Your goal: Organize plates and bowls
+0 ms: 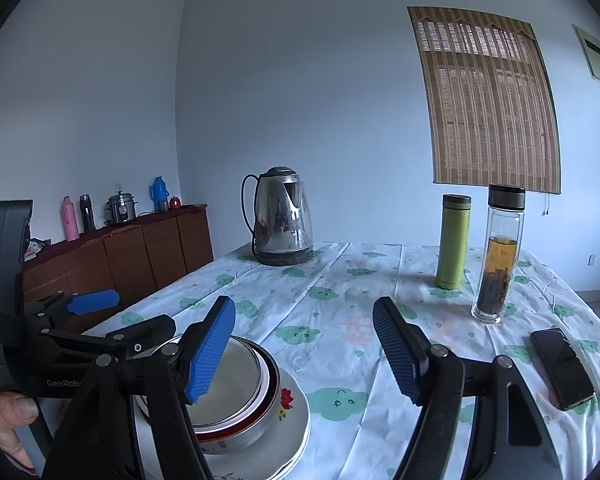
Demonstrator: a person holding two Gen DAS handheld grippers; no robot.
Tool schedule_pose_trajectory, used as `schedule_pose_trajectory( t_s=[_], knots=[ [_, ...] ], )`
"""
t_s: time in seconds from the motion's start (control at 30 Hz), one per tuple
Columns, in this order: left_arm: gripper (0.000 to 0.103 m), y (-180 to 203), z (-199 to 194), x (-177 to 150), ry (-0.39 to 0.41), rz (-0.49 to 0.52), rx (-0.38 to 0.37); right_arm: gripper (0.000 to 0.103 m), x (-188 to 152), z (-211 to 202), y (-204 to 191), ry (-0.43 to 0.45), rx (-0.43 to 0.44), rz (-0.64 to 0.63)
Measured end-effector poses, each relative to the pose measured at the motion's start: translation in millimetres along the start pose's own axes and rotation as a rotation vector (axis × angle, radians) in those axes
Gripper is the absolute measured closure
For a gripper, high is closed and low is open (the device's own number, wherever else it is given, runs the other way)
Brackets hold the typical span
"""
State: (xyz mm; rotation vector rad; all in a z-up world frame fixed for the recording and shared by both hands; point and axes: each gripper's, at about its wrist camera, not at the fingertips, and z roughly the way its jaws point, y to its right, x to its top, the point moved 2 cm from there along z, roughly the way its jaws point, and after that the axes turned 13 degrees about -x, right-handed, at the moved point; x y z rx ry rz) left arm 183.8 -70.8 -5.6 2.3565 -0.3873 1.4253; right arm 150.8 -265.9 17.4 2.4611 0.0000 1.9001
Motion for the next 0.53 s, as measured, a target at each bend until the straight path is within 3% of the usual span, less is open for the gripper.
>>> schedule_pose_trajectory(
  t_s=[0.53],
  knots=[
    [0.0, 0.0, -1.5, 0.6, 0.022, 0.037, 0.028, 0.03, -1.4, 2.1, -0.3, -0.017, -0.02, -0.018]
  ],
)
